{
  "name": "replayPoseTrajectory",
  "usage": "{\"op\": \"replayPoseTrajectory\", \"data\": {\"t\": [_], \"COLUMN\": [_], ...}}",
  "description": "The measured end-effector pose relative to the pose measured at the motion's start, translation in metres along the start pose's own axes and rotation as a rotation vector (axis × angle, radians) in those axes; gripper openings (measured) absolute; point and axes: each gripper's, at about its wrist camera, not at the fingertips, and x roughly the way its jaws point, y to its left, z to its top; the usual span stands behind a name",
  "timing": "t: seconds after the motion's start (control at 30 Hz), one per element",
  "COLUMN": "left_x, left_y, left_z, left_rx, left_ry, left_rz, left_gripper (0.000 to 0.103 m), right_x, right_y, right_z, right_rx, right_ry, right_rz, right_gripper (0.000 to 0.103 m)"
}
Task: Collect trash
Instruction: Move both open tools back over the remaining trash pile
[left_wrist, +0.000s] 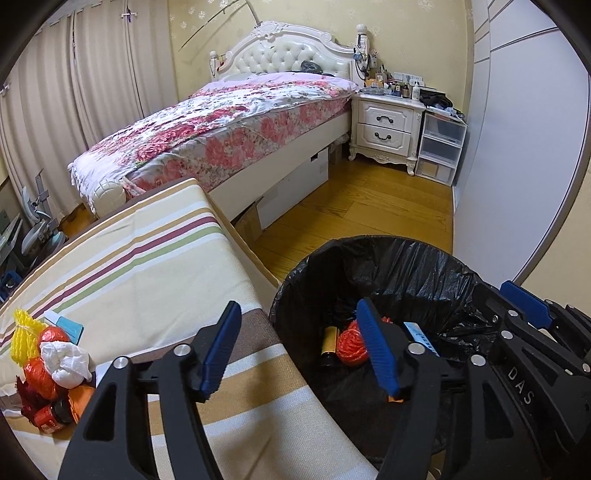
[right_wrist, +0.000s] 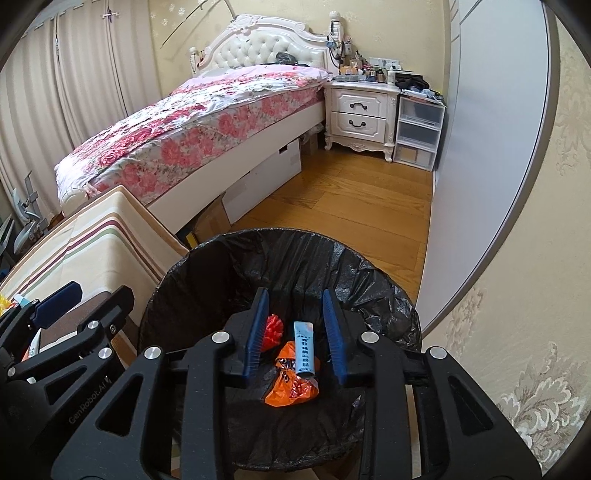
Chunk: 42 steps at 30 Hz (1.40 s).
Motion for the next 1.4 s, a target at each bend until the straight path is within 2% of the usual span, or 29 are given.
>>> {"op": "replayPoseTrajectory", "data": {"t": [0.1, 0.17, 0.37, 0.53, 0.9, 1.4], "left_x": [-0.002, -0.003, -0.009, -0.019, -0.051, -0.089], "left_y": [0.003, 0.005, 0.018, 0.036, 0.098, 0.191], "left_z": [0.000, 0.000, -0.005, -0.013, -0.039, -0.098], "left_rx": [-0.009, -0.016, -0.038, -0.056, -0.148, -0.302], "left_ry": [-0.004, -0.003, -0.001, -0.004, 0.003, 0.044], "left_rz": [-0.001, 0.001, 0.012, 0.042, 0.136, 0.295], "left_gripper": [0.068, 0.072, 0.073, 0.073, 0.073, 0.073], "right_x": [-0.002, -0.004, -0.007, -0.011, -0.025, -0.049], "right_y": [-0.001, -0.002, 0.000, 0.012, 0.074, 0.162], "right_z": [0.000, -0.001, -0.002, -0.003, -0.017, -0.045], "right_rx": [0.002, 0.005, 0.004, -0.011, -0.112, -0.280], "right_ry": [-0.003, -0.007, -0.008, -0.004, 0.017, 0.040], "right_rz": [-0.006, -0.008, -0.005, 0.022, 0.135, 0.267], "right_gripper": [0.033, 0.038, 0.046, 0.046, 0.047, 0.047]}}
